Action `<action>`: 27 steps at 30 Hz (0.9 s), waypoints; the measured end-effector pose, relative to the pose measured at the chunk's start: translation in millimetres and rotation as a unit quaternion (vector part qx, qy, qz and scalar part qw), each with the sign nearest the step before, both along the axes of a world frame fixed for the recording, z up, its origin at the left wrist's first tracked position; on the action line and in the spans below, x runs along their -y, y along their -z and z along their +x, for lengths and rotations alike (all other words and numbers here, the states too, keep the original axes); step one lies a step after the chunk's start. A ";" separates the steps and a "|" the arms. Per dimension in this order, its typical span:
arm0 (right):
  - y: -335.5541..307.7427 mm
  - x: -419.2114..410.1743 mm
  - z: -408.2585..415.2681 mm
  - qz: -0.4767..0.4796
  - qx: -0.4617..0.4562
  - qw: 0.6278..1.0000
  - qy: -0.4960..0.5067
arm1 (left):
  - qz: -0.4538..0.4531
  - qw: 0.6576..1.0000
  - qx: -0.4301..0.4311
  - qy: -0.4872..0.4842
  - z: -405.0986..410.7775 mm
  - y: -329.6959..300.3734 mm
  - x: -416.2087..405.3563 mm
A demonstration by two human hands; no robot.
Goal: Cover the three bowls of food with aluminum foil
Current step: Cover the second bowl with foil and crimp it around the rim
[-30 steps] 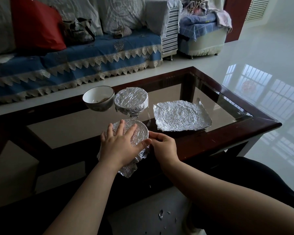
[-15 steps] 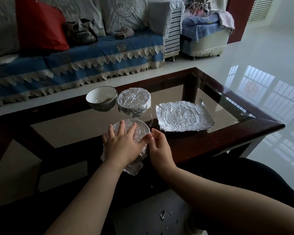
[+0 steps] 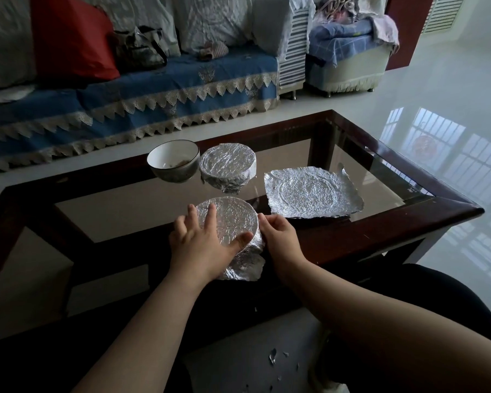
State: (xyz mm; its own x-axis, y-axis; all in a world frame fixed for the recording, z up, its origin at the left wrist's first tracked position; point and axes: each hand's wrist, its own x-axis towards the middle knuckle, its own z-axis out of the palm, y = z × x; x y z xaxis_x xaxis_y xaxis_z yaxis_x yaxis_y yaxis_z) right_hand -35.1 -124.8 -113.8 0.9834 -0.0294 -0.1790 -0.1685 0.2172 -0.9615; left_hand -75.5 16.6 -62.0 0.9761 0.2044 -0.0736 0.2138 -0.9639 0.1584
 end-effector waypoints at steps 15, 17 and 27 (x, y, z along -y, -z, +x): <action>-1.0 -7.1 7.1 0.127 -0.076 0.989 -0.005 | 0.000 1.000 0.011 -0.010 -1.6 0.3 3.0; -0.6 -7.6 8.3 0.111 -0.073 0.991 0.000 | -0.010 1.000 0.013 -0.014 -2.2 -0.8 3.5; -14.8 5.0 21.1 0.061 -0.046 0.995 -0.067 | -0.081 0.995 0.044 -0.023 -10.3 -15.3 -8.6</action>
